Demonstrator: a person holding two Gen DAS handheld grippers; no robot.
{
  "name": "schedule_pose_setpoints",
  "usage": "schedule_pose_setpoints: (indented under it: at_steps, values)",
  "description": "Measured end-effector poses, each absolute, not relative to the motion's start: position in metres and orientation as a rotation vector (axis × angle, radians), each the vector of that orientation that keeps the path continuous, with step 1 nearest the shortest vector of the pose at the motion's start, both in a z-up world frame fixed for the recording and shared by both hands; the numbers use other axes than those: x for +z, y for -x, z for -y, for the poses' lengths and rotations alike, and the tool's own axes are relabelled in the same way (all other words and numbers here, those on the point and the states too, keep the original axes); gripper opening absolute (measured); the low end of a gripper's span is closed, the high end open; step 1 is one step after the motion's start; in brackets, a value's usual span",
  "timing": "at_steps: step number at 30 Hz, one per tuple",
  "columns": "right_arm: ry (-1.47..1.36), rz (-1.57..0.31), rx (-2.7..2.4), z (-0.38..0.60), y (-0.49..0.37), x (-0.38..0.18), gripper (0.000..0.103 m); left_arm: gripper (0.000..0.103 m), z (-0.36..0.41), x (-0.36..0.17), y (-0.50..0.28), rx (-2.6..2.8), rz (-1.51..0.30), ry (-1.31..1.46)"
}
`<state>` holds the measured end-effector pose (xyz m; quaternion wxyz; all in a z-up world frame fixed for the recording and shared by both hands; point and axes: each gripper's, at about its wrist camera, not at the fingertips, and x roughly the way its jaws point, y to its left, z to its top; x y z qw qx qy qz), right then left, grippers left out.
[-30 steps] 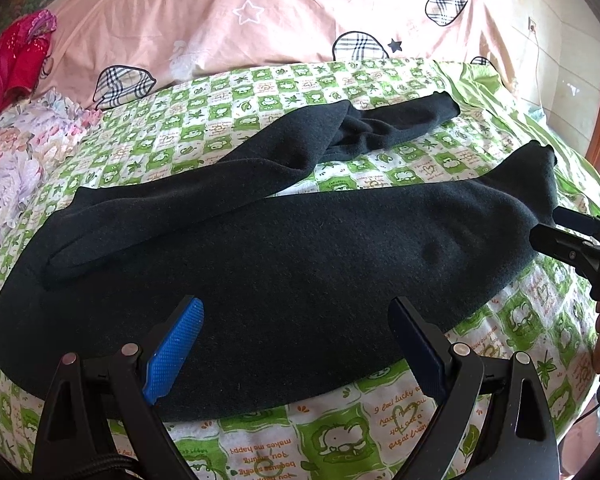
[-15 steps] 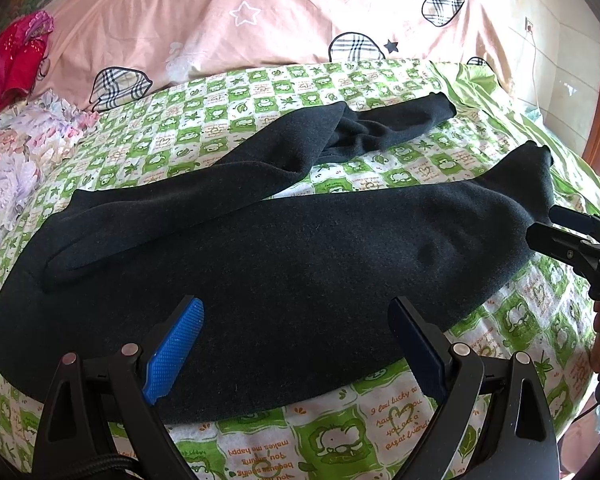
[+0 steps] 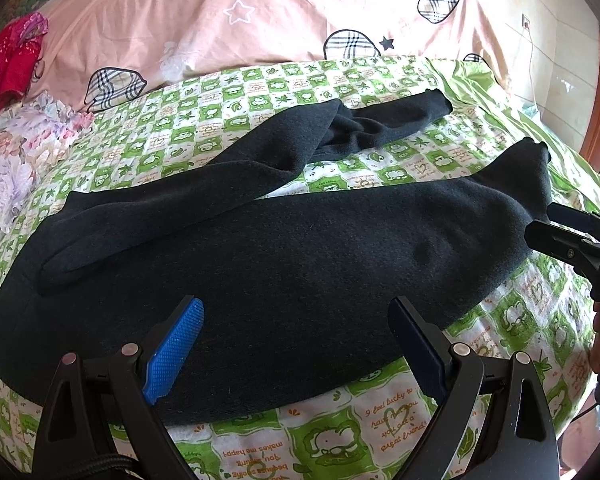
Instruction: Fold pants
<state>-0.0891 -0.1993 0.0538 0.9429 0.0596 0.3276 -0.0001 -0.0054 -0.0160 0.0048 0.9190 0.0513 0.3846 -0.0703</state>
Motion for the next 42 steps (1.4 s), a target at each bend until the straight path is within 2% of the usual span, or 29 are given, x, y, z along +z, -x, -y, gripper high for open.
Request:
schedule_pose_setpoints:
  at_steps: [12, 14, 22, 26, 29, 31, 33, 34, 35, 37, 38, 42]
  values:
    - [-0.37, -0.614, -0.046, 0.274, 0.116, 0.067, 0.101, 0.094, 0.057, 0.019, -0.023, -0.343, -0.823, -0.15]
    - [-0.474, -0.595, -0.066, 0.302, 0.121, 0.066, 0.095, 0.094, 0.073, 0.02, -0.038, -0.415, -0.858, -0.16]
    - [-0.808, -0.63, -0.122, 0.385, 0.1, 0.039, 0.052, 0.094, 0.167, 0.024, -0.115, -0.681, -0.977, -0.214]
    - [-0.881, -0.649, -0.105, 0.404, 0.082, 0.025, 0.043, 0.093, 0.217, 0.011, -0.154, -0.81, -1.072, -0.23]
    - [-0.898, -0.656, -0.073, 0.411, 0.072, 0.017, 0.03, 0.085, 0.247, -0.009, -0.177, -0.852, -1.17, -0.234]
    - [-0.91, -0.644, -0.062, 0.415, 0.071, 0.012, 0.01, 0.085, 0.256, -0.014, -0.184, -0.848, -1.156, -0.248]
    - [-0.962, -0.588, -0.027, 0.422, 0.078, 0.009, 0.006, 0.075, 0.262, -0.012, -0.185, -0.863, -1.131, -0.26]
    - [-0.982, -0.56, -0.019, 0.425, 0.084, 0.009, 0.006, 0.059, 0.263, -0.011, -0.185, -0.874, -1.127, -0.255]
    - [-0.987, -0.545, -0.024, 0.426, 0.09, 0.012, 0.006, 0.036, 0.265, -0.01, -0.185, -0.897, -1.133, -0.241]
    - [-0.972, -0.499, -0.027, 0.428, 0.104, 0.023, 0.005, 0.015, 0.271, -0.008, -0.189, -0.922, -1.16, -0.207]
    - [-0.959, -0.48, -0.03, 0.429, 0.112, 0.03, 0.005, 0.012, 0.273, -0.005, -0.189, -0.919, -1.157, -0.199]
    - [-0.901, -0.515, -0.094, 0.43, 0.127, 0.034, 0.004, 0.011, 0.282, -0.006, -0.184, -0.925, -1.15, -0.186]
